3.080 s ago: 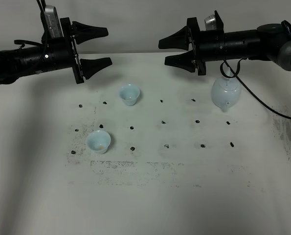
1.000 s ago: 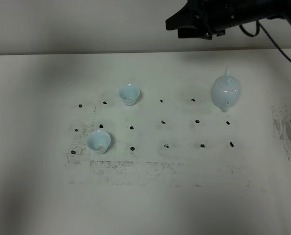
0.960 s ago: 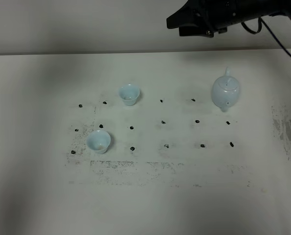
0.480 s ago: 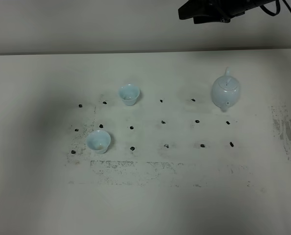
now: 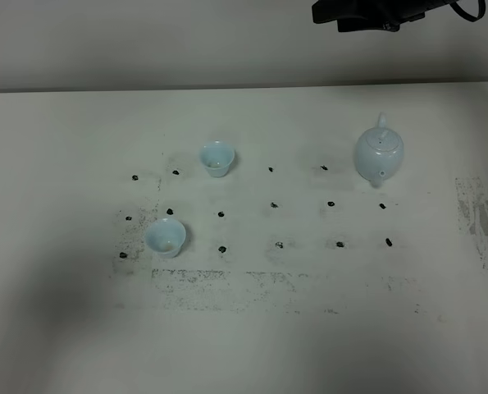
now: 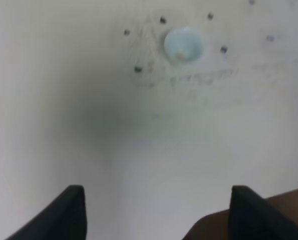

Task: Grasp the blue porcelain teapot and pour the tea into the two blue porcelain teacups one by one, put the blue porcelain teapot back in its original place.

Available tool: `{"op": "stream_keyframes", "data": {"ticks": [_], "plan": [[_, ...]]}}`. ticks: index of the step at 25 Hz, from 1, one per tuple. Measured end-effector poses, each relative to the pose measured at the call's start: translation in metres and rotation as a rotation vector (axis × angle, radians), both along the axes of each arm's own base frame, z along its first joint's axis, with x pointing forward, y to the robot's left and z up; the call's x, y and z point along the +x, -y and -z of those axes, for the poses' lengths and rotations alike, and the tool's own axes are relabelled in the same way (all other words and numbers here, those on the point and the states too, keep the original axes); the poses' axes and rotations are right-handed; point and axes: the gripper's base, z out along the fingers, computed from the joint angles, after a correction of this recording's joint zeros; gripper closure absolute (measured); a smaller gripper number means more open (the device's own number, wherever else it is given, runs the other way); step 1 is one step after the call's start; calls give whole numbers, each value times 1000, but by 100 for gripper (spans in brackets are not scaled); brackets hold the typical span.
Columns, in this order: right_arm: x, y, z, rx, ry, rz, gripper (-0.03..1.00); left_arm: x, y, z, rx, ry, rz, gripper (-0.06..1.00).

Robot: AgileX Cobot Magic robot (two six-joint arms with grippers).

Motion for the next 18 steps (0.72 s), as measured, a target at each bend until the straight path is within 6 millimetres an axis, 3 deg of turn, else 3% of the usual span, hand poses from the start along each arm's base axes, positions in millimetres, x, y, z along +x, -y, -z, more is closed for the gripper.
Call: {"op": "stream_keyframes", "data": {"ticks": [12, 18], "plan": [[0, 0, 0, 0, -1, 1, 40, -61, -8, 81, 19, 139, -34, 37], [0, 0, 0, 0, -1, 1, 40, -79, -11, 92, 18, 218, -43, 37]]}}
